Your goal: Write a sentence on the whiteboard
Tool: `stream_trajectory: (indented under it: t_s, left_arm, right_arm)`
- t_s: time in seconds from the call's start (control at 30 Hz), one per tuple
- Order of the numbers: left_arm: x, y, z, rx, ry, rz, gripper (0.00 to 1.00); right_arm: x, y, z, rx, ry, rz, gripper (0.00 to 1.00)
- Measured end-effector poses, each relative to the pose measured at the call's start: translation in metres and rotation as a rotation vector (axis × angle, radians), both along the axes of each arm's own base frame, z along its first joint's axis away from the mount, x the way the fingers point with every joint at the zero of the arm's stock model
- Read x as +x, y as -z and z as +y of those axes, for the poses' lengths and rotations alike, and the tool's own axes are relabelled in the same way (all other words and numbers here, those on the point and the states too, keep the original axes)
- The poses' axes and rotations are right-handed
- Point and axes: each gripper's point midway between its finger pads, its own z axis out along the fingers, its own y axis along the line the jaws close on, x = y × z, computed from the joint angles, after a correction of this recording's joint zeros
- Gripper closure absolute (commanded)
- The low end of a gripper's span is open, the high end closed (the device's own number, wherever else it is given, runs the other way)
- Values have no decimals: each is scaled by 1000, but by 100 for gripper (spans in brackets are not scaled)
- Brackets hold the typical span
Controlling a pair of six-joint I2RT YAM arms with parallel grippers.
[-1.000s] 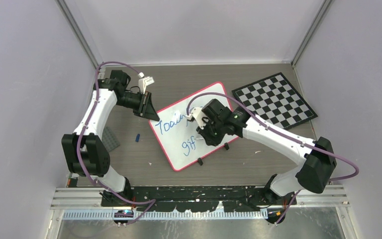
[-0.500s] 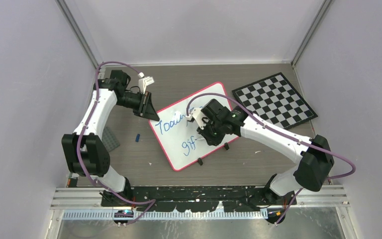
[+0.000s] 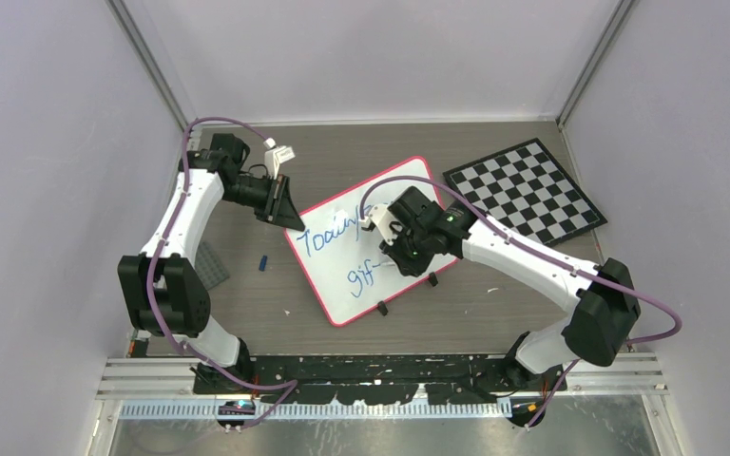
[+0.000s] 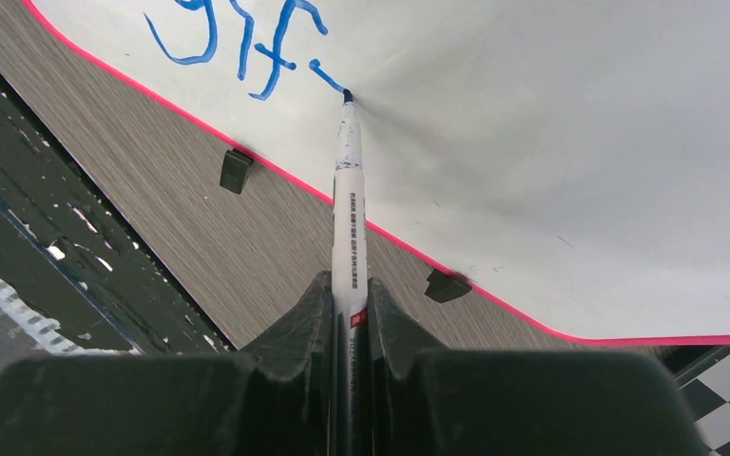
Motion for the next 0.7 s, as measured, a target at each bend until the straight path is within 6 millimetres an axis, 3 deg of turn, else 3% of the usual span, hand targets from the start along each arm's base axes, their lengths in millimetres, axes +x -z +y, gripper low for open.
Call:
stream_trajectory:
  t_s: [0.3, 0.7]
  left_arm:
    - [0, 0, 0, 0, 0, 0, 100]
    - [0, 0, -1, 0, 2, 0, 100]
  right_arm:
    - [1, -3, -3, -3, 5, -10, 100]
    - [1, -22, 11, 61, -23, -40, 100]
